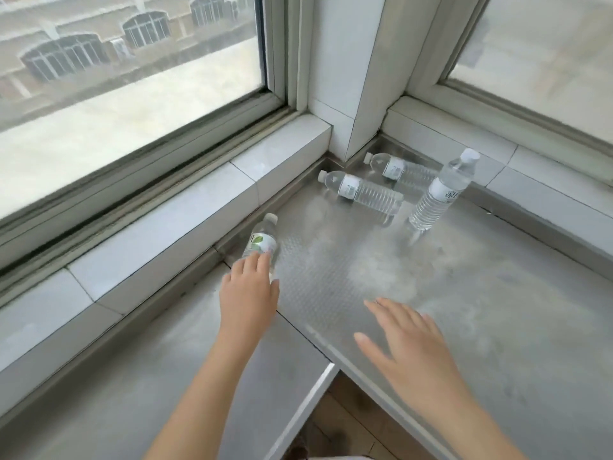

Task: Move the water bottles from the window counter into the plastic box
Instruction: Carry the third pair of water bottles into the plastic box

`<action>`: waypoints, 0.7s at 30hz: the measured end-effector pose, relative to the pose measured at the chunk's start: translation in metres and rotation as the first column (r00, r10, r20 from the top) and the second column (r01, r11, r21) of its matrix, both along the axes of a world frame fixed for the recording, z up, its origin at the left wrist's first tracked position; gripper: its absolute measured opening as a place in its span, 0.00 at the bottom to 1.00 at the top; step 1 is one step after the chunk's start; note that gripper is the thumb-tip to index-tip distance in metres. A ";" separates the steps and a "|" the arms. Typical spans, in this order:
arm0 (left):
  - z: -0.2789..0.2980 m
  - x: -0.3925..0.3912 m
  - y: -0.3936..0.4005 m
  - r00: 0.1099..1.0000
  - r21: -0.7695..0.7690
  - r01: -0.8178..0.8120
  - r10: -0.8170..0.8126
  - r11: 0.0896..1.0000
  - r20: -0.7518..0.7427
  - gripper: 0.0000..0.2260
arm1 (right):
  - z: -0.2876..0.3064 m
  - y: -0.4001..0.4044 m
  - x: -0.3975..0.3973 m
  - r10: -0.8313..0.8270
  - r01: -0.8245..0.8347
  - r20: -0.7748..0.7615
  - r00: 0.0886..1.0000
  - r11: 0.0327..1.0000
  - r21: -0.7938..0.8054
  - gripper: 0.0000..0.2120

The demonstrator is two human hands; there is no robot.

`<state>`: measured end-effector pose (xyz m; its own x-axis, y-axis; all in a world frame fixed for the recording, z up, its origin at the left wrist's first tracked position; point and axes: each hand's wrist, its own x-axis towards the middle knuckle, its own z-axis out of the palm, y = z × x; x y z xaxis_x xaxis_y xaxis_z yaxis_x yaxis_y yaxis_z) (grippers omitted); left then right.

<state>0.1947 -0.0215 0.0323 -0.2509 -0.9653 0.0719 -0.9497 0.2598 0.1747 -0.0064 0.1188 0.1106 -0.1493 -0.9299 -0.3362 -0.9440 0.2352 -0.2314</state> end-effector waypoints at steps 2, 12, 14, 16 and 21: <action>-0.022 0.001 -0.022 0.997 0.065 -0.076 0.074 0.995 0.038 0.26 | -0.004 -0.018 -0.001 0.019 -0.019 0.006 1.000 1.000 0.025 0.37; -0.053 -0.025 -0.036 0.998 -0.055 -0.059 0.058 0.997 -0.026 0.21 | -0.025 -0.084 -0.015 0.145 -0.150 0.065 0.987 0.986 0.073 0.30; -0.044 -0.036 -0.038 0.984 0.121 -0.121 0.135 0.985 -0.117 0.27 | -0.027 -0.090 -0.020 0.158 -0.162 0.073 0.985 0.985 0.060 0.33; -0.041 -0.048 -0.041 0.954 0.348 -0.161 0.235 0.923 -0.184 0.34 | -0.029 -0.092 -0.028 0.149 -0.155 0.084 0.985 0.986 0.069 0.32; -0.034 -0.074 -0.041 0.921 0.464 -0.205 0.331 0.862 -0.208 0.36 | -0.033 -0.090 -0.061 0.076 -0.082 0.099 0.992 0.995 0.064 0.32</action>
